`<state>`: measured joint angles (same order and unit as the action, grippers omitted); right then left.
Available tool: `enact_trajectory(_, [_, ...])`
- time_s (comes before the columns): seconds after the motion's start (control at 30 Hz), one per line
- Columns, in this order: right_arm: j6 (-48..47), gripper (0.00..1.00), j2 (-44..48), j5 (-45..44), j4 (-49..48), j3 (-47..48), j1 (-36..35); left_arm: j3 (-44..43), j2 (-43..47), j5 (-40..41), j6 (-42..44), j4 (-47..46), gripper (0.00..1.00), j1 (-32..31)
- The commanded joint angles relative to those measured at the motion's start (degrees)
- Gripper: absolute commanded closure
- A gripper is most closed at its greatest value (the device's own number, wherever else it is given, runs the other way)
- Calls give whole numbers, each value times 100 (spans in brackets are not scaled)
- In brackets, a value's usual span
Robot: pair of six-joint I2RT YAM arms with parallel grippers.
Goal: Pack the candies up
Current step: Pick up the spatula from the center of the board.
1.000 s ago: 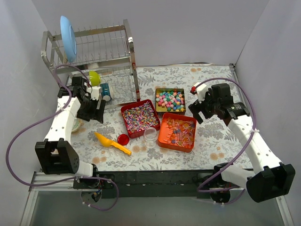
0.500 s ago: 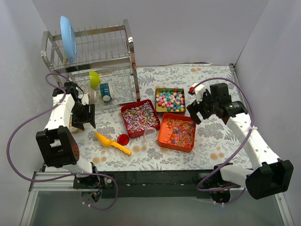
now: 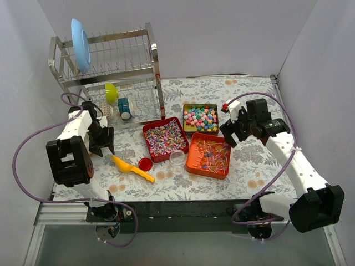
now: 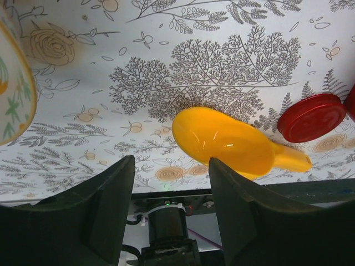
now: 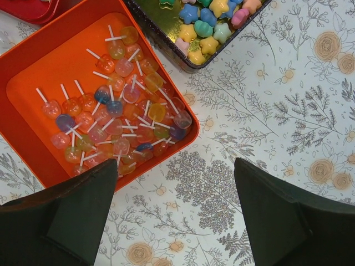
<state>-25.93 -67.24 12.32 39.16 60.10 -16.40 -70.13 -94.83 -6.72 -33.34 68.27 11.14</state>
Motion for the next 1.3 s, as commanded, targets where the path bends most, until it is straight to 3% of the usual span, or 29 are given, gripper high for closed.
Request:
enact_trajectory(0.0, [-43, 7, -61, 60, -48, -7, 6, 218, 78, -268, 82, -235, 46, -41])
enact_trajectory(0.73, [-122, 7, -272, -19, -57, 99, 6, 386, -396, -550, 241, -68, 80, -208])
enact_trajectory(0.83, [-131, 8, -246, -28, -49, 99, 6, 386, -309, -585, 302, -51, 92, -208])
enact_trajectory(0.97, [-158, 8, -237, -36, -49, 125, 6, 377, -37, -646, 381, -7, 99, -208])
enact_trajectory(1.1, [-166, 8, -289, 25, -5, 292, 6, 368, 340, -892, 565, 72, 100, -208])
enact_trajectory(1.27, [-236, 8, -324, 113, 145, 555, 6, 202, 982, -1980, 1311, 370, 100, -208])
